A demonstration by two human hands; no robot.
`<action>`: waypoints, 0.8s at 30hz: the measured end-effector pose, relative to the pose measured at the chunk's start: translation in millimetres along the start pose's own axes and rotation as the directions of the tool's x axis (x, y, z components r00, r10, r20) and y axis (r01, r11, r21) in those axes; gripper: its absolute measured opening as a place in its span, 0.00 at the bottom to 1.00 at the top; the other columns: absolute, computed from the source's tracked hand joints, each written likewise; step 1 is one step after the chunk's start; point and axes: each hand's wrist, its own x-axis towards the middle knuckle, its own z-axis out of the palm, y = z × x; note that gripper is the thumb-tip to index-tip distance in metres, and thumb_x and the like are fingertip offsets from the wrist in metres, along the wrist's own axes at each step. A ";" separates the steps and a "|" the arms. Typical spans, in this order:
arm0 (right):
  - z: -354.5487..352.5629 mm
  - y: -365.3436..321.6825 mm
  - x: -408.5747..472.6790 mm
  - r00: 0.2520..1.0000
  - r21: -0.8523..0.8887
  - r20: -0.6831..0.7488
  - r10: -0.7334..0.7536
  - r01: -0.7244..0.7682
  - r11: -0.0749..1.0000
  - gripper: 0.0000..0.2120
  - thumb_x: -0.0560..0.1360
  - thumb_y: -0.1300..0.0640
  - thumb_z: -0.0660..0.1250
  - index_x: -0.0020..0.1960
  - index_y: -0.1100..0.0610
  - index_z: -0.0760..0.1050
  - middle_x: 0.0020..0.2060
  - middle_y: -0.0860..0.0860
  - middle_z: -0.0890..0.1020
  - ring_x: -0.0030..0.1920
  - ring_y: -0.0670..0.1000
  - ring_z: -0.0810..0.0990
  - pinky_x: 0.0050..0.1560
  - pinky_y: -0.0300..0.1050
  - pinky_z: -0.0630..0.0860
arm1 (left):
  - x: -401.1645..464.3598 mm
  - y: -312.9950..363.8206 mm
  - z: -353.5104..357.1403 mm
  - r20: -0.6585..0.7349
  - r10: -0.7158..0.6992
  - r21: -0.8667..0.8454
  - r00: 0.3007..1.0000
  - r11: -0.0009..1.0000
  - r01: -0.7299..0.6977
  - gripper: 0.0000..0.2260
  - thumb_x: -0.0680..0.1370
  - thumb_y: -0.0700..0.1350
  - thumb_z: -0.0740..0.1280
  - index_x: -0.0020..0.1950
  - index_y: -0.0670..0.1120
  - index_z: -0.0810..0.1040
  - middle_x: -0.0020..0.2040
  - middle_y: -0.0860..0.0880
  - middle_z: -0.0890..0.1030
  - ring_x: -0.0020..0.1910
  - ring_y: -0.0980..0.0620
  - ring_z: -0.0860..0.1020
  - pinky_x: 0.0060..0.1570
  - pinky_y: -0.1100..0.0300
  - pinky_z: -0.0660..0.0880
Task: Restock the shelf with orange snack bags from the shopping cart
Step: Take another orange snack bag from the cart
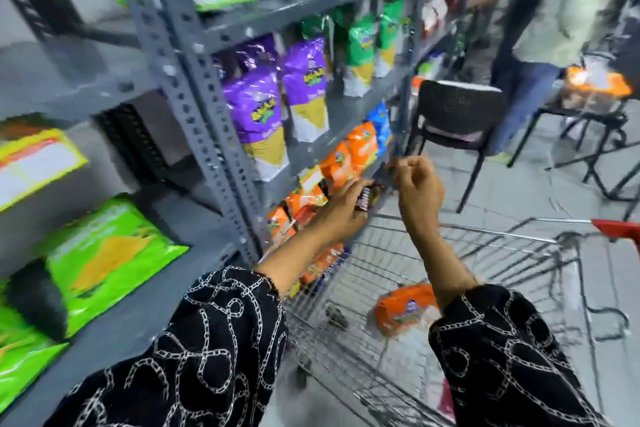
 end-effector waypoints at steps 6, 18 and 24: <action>-57.7 153.5 -15.2 0.787 -0.637 0.321 0.528 -0.233 0.735 0.15 0.72 0.55 0.66 0.58 0.57 0.73 0.52 0.65 0.81 0.56 0.63 0.78 0.56 0.51 0.74 | 38.9 -46.5 120.3 0.495 -0.312 0.207 0.811 0.949 0.239 0.16 0.75 0.43 0.60 0.61 0.55 0.66 0.56 0.48 0.74 0.55 0.47 0.75 0.62 0.51 0.70; -64.9 277.6 -75.8 0.788 -0.595 0.233 0.569 -0.347 0.725 0.29 0.69 0.67 0.67 0.68 0.60 0.63 0.62 0.62 0.73 0.62 0.63 0.73 0.60 0.53 0.72 | -12.4 -90.0 236.4 0.614 -0.520 0.200 0.594 0.830 0.521 0.30 0.73 0.43 0.70 0.71 0.42 0.61 0.66 0.38 0.73 0.62 0.41 0.74 0.63 0.50 0.71; -45.5 268.8 -52.8 0.765 -0.434 -0.084 0.639 -0.605 0.667 0.16 0.71 0.68 0.60 0.54 0.57 0.79 0.51 0.62 0.83 0.54 0.61 0.79 0.54 0.46 0.74 | -5.0 -94.6 231.4 0.300 -0.622 -0.105 0.723 0.732 0.674 0.09 0.73 0.32 0.62 0.40 0.45 0.74 0.40 0.43 0.74 0.42 0.49 0.72 0.37 0.60 0.71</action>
